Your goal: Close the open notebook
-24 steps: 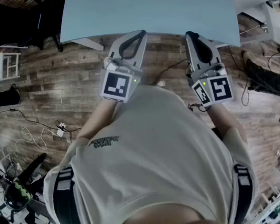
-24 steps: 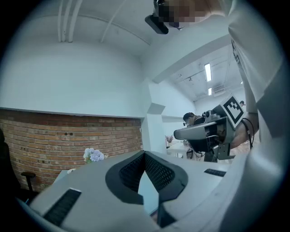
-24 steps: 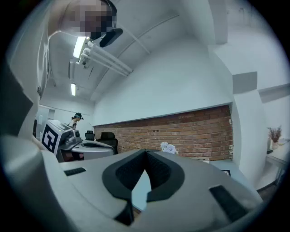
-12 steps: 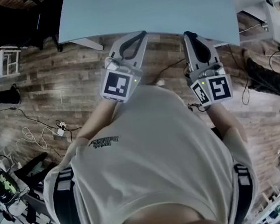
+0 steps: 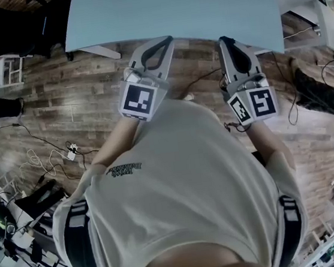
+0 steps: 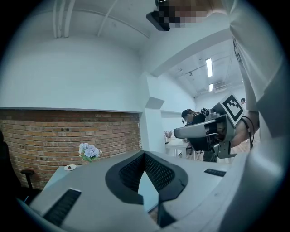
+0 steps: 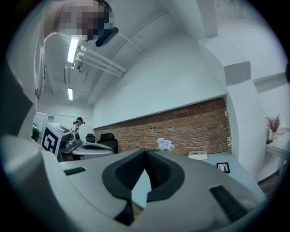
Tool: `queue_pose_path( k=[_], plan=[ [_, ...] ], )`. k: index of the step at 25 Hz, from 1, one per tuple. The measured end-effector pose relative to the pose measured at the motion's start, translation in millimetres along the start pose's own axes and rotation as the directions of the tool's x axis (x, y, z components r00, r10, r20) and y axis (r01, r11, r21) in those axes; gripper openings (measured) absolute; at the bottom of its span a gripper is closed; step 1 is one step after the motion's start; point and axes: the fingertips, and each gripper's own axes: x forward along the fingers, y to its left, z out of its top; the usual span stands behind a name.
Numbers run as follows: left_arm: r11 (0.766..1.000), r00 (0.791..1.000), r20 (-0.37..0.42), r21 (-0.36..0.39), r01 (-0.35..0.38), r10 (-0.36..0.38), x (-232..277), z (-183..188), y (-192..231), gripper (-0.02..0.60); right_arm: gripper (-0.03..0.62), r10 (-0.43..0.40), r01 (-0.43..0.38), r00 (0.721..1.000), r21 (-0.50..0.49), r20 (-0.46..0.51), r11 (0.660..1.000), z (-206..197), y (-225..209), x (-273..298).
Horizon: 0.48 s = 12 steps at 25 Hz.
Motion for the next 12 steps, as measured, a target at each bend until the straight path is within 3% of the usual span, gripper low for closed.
queue_pose_path(
  k=[12],
  plan=[
    [0.998, 0.997, -0.036, -0.014, -0.063, 0.062, 21.4, -2.4, -21.0, 0.012, 0.003, 0.030, -0.029, 1.000, 0.023, -0.009, 0.999, -11.8, -31.6, -20.3]
  ],
)
